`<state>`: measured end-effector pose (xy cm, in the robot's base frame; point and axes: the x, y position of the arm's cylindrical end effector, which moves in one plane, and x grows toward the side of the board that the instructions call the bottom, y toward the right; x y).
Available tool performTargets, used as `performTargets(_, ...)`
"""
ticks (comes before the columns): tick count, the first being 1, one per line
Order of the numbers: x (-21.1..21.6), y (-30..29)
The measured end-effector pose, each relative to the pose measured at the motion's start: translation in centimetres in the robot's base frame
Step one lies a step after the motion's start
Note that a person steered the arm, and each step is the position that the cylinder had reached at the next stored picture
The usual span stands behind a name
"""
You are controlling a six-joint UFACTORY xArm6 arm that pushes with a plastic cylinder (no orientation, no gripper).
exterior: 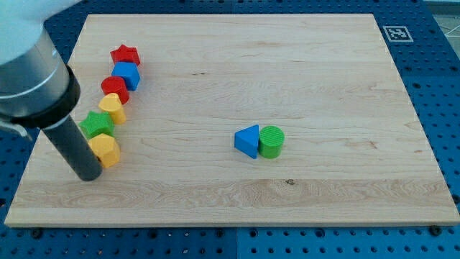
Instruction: Slide the green circle to the center
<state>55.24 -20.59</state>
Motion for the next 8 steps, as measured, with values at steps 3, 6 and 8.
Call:
performTargets(3, 4.2, 1.6)
performTargets(6, 3.7, 16.4)
performTargets(8, 2.5, 27.0)
